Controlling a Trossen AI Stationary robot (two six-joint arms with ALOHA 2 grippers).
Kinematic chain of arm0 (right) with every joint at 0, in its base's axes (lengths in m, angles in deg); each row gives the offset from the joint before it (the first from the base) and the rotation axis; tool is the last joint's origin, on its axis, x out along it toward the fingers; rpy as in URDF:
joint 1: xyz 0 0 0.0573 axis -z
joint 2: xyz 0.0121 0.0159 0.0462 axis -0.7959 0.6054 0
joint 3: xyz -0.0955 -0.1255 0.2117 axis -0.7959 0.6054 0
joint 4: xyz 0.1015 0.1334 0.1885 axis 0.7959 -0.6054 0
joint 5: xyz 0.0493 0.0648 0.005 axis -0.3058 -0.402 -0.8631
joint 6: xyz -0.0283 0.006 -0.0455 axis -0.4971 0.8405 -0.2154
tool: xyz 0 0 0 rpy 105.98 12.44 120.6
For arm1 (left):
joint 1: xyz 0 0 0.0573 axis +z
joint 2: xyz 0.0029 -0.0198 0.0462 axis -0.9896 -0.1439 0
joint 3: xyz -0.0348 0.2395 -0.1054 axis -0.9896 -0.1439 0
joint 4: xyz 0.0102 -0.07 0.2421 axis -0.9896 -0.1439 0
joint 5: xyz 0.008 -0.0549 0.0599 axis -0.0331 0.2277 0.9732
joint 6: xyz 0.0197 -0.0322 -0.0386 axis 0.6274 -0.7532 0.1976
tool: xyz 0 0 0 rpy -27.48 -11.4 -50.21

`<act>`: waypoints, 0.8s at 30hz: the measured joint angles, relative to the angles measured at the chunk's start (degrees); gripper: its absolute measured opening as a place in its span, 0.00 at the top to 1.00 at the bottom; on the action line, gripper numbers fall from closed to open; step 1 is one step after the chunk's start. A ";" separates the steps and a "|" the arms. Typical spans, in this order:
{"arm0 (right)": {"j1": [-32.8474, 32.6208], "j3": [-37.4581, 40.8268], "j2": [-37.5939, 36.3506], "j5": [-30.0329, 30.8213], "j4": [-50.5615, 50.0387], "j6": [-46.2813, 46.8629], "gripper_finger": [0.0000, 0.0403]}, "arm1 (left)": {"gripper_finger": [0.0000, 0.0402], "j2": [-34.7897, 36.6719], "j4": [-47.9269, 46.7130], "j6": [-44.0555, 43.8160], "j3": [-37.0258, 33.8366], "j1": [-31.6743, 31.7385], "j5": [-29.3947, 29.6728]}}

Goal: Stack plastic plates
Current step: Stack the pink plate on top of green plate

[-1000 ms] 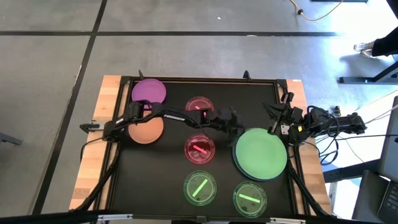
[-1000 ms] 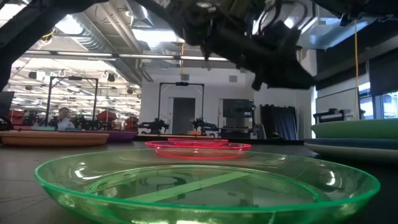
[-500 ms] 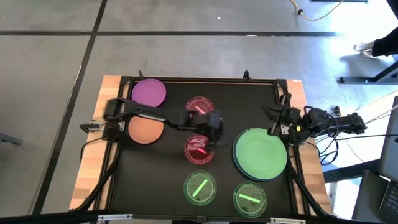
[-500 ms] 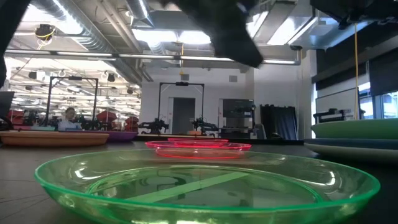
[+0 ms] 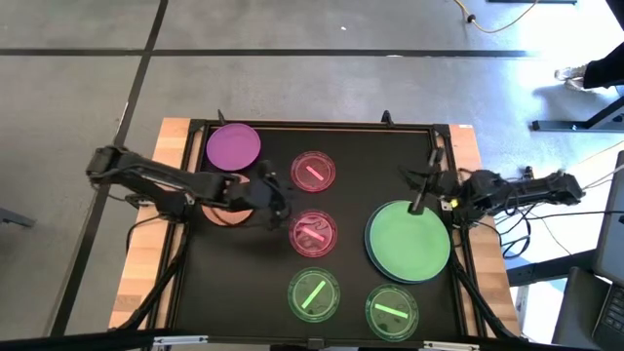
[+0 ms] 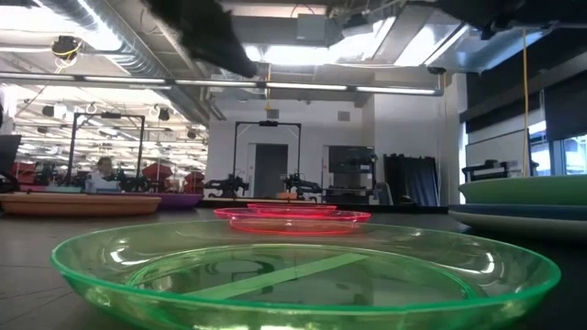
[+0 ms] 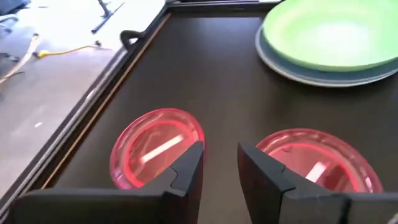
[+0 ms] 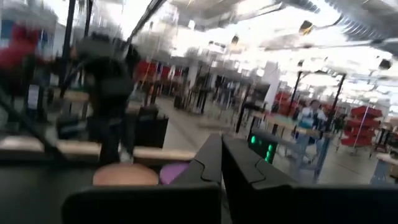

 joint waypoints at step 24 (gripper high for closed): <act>-0.04 -18.94 32.10 -10.30 -30.18 25.31 0.99 | 0.77 2.06 -23.01 -18.13 -10.93 18.15 -1.35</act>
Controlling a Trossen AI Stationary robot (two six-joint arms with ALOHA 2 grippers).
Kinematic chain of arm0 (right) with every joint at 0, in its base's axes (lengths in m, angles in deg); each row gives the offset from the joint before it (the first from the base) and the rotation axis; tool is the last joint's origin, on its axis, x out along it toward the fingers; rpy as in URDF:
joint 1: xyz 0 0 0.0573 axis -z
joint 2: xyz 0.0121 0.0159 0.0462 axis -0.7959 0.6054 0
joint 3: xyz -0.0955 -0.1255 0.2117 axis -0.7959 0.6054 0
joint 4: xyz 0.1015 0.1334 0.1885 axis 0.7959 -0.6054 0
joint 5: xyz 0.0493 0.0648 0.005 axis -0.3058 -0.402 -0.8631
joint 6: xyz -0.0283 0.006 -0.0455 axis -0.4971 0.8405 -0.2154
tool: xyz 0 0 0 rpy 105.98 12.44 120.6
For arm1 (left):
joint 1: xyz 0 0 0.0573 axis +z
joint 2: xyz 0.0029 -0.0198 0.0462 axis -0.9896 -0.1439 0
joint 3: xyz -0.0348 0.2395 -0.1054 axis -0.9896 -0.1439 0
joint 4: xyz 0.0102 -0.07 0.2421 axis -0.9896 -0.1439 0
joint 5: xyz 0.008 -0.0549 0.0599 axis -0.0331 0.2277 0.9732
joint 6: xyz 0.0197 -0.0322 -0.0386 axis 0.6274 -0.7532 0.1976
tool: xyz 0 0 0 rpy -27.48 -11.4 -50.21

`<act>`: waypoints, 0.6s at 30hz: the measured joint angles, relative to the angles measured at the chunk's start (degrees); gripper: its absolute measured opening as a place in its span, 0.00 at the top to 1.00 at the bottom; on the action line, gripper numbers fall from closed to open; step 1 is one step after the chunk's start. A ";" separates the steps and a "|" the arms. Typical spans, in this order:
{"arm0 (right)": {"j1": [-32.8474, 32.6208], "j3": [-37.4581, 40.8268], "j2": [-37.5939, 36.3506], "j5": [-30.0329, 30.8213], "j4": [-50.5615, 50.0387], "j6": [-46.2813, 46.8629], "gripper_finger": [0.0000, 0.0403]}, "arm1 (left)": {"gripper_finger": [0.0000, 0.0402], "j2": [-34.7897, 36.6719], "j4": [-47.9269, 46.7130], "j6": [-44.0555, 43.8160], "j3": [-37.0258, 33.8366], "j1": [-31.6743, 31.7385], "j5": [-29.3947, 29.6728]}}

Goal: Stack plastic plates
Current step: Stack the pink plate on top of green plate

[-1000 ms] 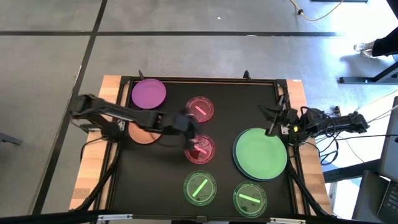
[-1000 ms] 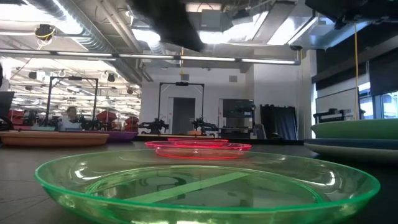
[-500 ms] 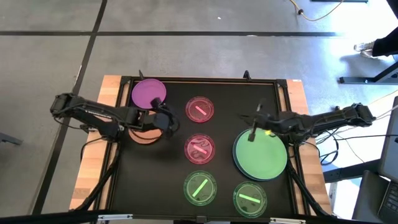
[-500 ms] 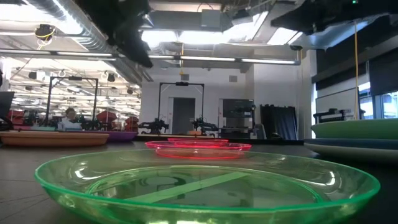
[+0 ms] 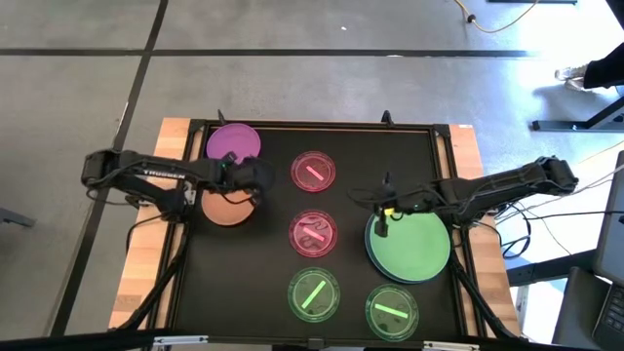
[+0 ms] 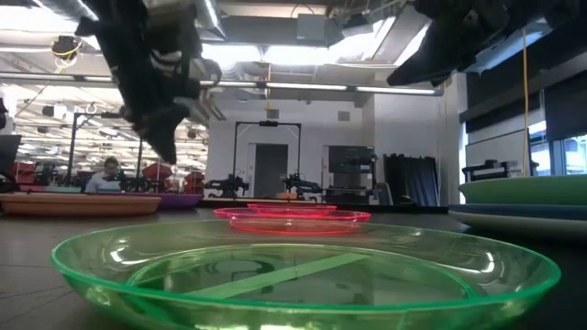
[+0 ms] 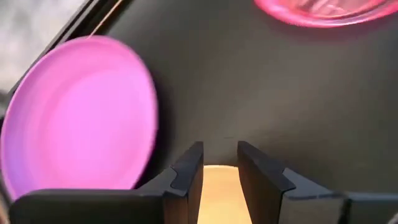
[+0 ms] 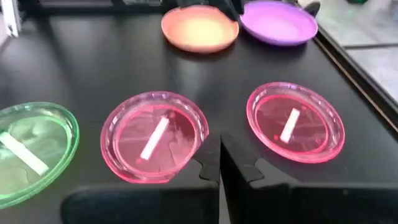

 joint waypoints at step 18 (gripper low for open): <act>0.04 -0.02 -0.27 13.29 0.12 -3.14 0.99 | 0.77 -3.48 12.54 12.12 -7.09 14.11 -3.42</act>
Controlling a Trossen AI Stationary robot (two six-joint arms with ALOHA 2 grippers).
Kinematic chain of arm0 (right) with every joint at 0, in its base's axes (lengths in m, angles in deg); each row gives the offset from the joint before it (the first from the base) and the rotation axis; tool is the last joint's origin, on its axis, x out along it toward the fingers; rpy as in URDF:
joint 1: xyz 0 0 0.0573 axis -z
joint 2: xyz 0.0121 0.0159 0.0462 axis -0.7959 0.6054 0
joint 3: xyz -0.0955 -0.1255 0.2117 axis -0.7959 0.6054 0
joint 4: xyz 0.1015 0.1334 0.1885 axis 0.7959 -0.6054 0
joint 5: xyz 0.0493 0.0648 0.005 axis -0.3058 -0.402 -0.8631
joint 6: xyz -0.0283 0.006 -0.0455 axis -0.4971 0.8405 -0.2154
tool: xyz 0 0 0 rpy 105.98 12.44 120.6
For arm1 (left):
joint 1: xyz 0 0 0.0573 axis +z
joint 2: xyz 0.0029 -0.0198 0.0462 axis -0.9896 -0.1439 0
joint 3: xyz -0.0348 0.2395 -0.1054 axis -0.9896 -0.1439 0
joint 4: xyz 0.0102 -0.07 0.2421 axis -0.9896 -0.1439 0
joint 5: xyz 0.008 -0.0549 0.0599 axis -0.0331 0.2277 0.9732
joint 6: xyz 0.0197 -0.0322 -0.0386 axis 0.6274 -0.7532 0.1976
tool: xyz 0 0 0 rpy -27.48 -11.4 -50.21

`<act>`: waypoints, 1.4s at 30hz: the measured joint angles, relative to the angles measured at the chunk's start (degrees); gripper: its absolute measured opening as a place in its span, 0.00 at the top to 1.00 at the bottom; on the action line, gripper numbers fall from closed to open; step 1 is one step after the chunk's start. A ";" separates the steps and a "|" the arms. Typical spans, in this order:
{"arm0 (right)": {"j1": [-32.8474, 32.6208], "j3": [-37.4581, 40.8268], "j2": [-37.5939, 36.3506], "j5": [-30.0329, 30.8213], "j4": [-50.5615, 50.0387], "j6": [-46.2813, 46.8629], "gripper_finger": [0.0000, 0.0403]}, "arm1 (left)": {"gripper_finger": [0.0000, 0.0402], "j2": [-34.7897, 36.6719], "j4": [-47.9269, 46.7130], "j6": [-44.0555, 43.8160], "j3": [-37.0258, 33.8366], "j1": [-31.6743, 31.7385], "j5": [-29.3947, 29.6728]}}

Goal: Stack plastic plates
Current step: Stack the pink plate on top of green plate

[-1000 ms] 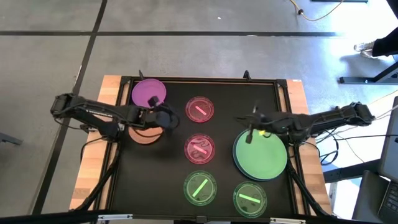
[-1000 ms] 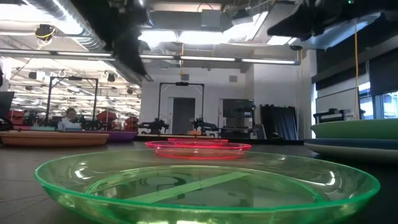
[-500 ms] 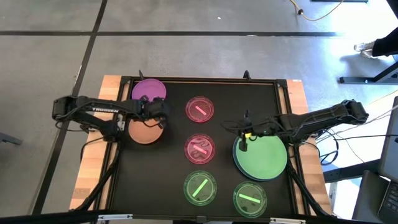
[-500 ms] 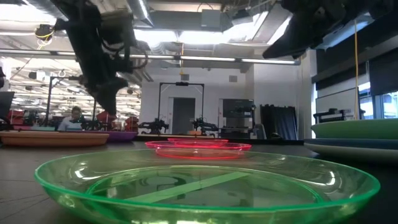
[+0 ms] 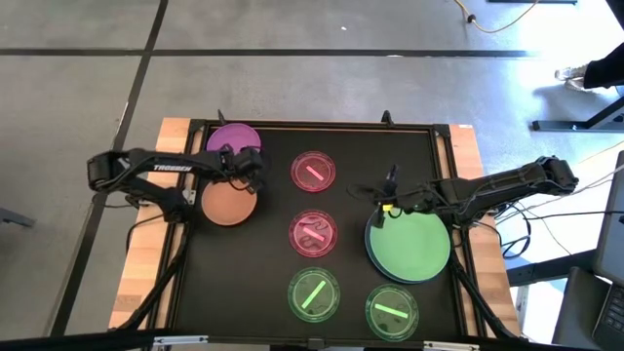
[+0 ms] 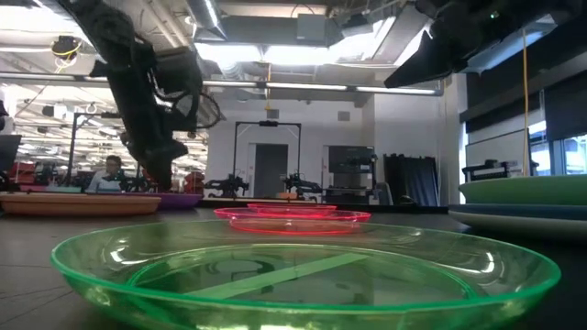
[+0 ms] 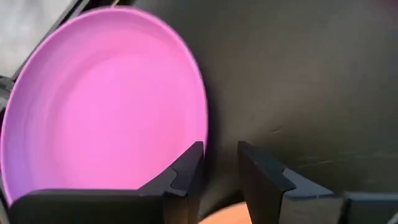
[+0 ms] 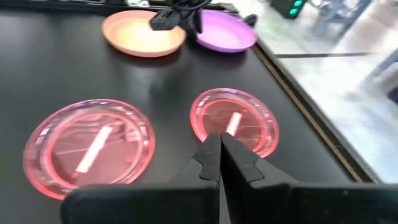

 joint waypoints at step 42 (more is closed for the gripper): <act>-0.06 -7.72 -0.09 5.75 -4.75 -5.76 0.99 | 0.98 -9.88 0.81 10.61 11.48 -7.38 4.98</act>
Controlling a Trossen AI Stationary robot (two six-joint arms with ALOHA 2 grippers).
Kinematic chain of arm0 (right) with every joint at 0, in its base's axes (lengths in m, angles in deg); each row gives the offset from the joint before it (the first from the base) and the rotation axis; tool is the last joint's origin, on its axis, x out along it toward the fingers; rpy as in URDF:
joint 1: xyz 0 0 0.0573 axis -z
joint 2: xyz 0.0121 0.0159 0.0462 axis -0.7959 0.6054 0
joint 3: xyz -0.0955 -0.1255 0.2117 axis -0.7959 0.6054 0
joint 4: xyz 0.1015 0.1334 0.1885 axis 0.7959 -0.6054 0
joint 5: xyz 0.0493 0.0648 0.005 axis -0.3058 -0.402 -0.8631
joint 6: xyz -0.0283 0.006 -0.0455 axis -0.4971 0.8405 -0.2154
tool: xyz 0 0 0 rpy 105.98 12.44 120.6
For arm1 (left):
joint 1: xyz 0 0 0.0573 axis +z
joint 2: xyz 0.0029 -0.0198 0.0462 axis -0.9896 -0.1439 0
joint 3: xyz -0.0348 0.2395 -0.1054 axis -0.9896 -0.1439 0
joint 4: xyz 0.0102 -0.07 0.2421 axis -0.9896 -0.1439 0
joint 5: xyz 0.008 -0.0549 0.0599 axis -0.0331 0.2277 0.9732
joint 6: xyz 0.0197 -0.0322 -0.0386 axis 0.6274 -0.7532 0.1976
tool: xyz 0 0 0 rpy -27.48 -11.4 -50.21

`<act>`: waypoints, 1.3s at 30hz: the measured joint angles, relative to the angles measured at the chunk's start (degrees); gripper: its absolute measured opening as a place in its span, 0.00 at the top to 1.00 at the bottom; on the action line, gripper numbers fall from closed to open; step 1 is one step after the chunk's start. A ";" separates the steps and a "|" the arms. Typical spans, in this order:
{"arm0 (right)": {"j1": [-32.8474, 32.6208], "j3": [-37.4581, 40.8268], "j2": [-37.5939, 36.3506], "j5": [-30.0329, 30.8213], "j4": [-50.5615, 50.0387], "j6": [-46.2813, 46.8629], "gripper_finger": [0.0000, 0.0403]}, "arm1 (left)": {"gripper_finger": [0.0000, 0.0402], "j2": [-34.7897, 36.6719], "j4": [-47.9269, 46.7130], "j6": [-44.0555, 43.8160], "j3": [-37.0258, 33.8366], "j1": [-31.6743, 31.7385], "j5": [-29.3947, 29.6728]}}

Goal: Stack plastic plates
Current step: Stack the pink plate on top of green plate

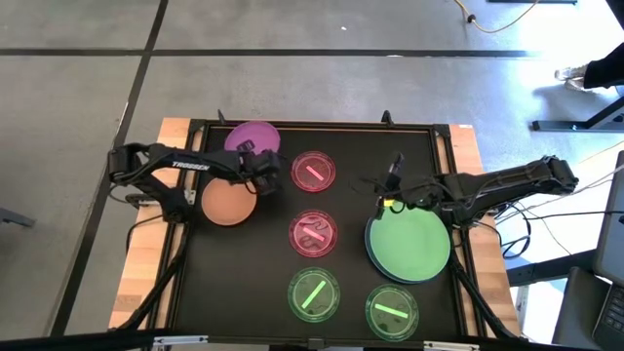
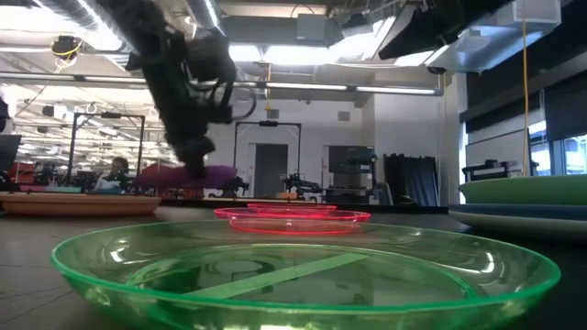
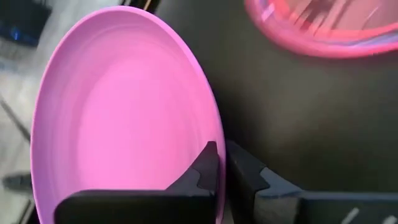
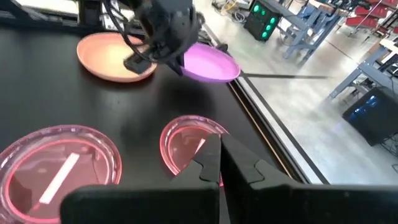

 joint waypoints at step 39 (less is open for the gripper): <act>-21.61 -0.28 -5.95 -16.73 11.18 -2.90 0.99 | 0.98 -22.62 30.38 30.25 23.59 -27.30 -26.46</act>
